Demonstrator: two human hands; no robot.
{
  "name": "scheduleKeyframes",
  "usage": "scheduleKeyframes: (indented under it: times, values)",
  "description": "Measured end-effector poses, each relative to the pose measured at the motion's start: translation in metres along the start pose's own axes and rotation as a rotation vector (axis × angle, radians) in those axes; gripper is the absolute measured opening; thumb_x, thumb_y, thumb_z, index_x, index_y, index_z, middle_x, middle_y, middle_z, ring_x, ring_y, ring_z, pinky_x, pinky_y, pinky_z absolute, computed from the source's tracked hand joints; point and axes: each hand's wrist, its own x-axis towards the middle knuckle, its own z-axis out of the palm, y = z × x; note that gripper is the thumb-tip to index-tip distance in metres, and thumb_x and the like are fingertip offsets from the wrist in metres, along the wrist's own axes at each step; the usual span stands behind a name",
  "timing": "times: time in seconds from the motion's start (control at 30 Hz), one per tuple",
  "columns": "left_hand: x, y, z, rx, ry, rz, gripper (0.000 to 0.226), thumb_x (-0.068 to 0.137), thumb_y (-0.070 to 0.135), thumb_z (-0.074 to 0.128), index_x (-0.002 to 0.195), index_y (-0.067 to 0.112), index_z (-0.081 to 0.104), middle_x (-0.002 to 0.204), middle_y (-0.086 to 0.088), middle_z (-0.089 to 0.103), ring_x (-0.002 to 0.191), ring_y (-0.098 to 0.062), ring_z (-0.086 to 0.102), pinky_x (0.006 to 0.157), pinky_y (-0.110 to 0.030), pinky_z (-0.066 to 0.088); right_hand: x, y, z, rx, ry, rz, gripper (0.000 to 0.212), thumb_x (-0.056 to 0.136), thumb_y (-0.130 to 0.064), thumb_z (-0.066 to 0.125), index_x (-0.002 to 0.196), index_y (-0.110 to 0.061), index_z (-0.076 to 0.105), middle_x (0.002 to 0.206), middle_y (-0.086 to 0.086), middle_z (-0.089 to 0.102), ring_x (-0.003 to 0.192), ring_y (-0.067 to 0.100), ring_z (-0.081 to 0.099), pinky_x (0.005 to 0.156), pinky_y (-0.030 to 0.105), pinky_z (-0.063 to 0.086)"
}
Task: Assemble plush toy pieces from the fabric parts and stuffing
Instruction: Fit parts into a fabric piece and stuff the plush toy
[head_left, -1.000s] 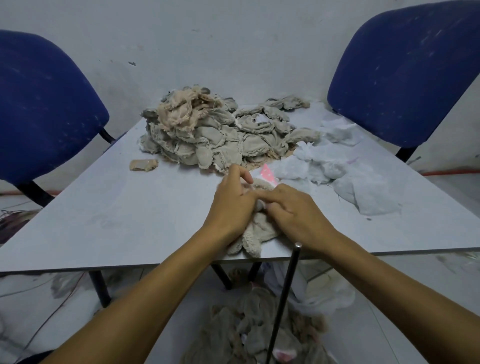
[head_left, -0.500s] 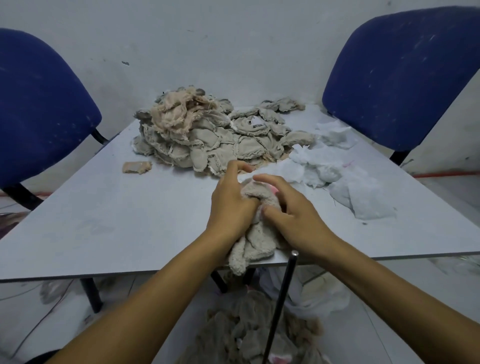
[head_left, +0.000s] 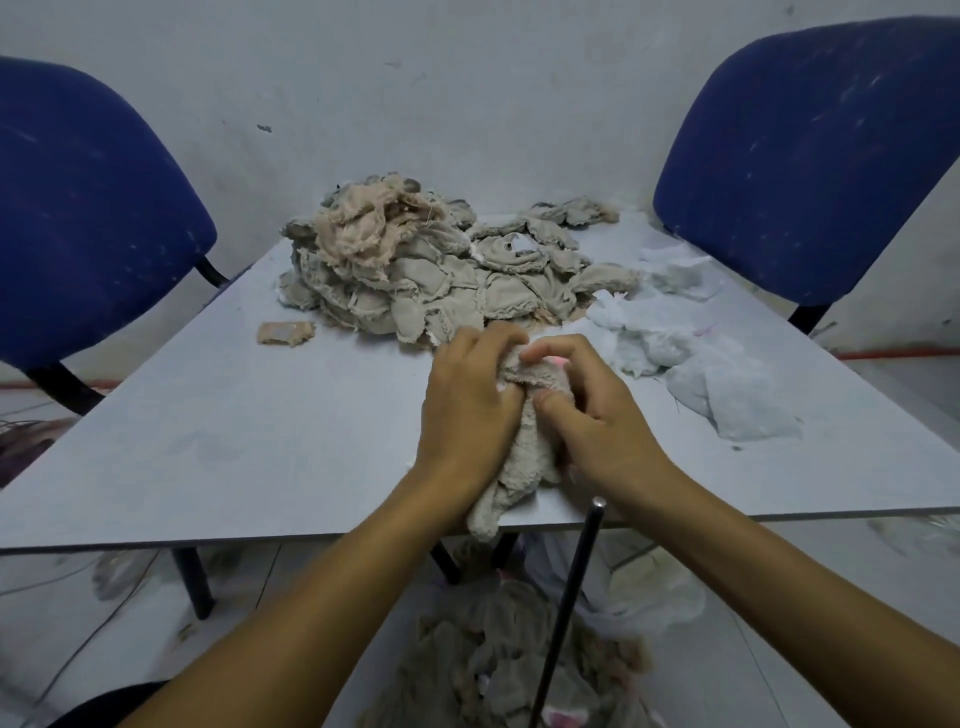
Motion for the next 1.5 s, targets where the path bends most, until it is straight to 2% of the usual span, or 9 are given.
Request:
scheduleKeyframes:
  times: [0.2,0.33,0.5,0.63,0.8,0.93,1.13,1.27,1.5]
  values:
    - [0.016,0.005,-0.014,-0.754,-0.573,-0.461,0.064,0.066,0.012,0.057,0.128,0.027,0.056,0.113,-0.016,0.063,0.099,-0.025,0.062,0.088,-0.04,0.048,0.007,-0.006,-0.022,-0.034,0.065,0.005,0.038,0.092,-0.001,0.05,0.115,-0.033,0.054,0.075,-0.026,0.059,0.059,-0.002,0.051,0.054,0.011,0.038]
    - [0.013,0.004,-0.012,-0.644,-0.547,-0.299,0.059,0.07,0.009,0.061,0.127,0.024,0.058,0.111,-0.022,0.066,0.091,-0.023,0.065,0.081,-0.039,0.052,0.006,-0.01,-0.021,0.032,0.05,-0.013,0.037,0.092,0.001,0.05,0.113,-0.029,0.056,0.073,-0.017,0.06,0.057,0.002,0.05,0.053,0.017,0.04]
    - [0.01,0.009,-0.007,-0.018,-0.022,0.026,0.039,0.071,0.016,0.055,0.107,0.026,0.064,0.097,0.003,0.069,0.088,-0.016,0.062,0.073,-0.032,0.046,0.003,-0.013,-0.012,-0.009,0.002,-0.075,0.03,0.092,-0.006,0.05,0.109,-0.03,0.058,0.067,-0.017,0.056,0.054,0.005,0.043,0.05,0.017,0.035]
    - [0.02,0.009,-0.018,-0.564,-0.496,-0.256,0.059,0.069,0.012,0.053,0.125,0.028,0.059,0.107,-0.011,0.065,0.086,-0.026,0.058,0.074,-0.042,0.047,0.006,-0.017,-0.022,0.013,-0.007,-0.119,0.034,0.095,0.002,0.05,0.117,-0.025,0.055,0.079,-0.028,0.06,0.064,-0.003,0.055,0.059,0.009,0.04]
    - [0.022,0.013,-0.022,-0.232,-0.199,-0.092,0.053,0.063,0.023,0.06,0.114,0.038,0.056,0.09,0.02,0.063,0.074,0.0,0.057,0.064,-0.018,0.045,0.007,-0.022,-0.03,-0.178,-0.047,-0.208,0.036,0.092,-0.014,0.061,0.119,-0.036,0.053,0.09,0.007,0.059,0.06,0.02,0.048,0.052,0.034,0.042]
    - [0.033,0.011,-0.042,-0.446,-0.637,-0.172,0.055,0.07,0.013,0.069,0.124,0.016,0.061,0.114,-0.013,0.064,0.104,-0.024,0.062,0.091,-0.038,0.051,0.014,-0.028,-0.043,-0.183,0.041,-0.249,0.047,0.084,-0.017,0.073,0.123,-0.035,0.053,0.084,-0.002,0.055,0.069,0.013,0.054,0.06,0.025,0.047]
    - [0.042,0.026,-0.052,-0.242,-0.031,0.055,0.019,0.077,0.011,0.08,0.074,0.021,0.065,0.085,0.006,0.05,0.077,-0.005,0.049,0.071,-0.027,0.044,0.013,-0.036,-0.045,-0.558,0.157,-0.371,0.037,0.083,-0.018,0.079,0.117,-0.015,0.064,0.102,-0.006,0.064,0.087,0.017,0.057,0.077,0.037,0.051]
    - [0.043,0.038,-0.058,-0.182,-0.037,0.097,0.012,0.078,0.029,0.072,0.08,0.02,0.064,0.099,-0.007,0.058,0.089,-0.022,0.057,0.075,-0.04,0.051,0.022,-0.045,-0.054,-0.699,0.289,-0.516,0.029,0.087,-0.02,0.075,0.114,-0.01,0.069,0.102,0.002,0.065,0.089,0.015,0.054,0.077,0.021,0.045]
    - [0.045,0.03,-0.07,-0.154,-0.078,0.108,0.032,0.072,0.015,0.085,0.098,0.028,0.071,0.09,0.002,0.066,0.082,-0.018,0.06,0.072,-0.031,0.054,0.018,-0.051,-0.054,-0.693,0.139,-0.431,0.04,0.082,-0.02,0.08,0.12,-0.015,0.068,0.104,0.001,0.071,0.09,0.013,0.062,0.08,0.033,0.054]
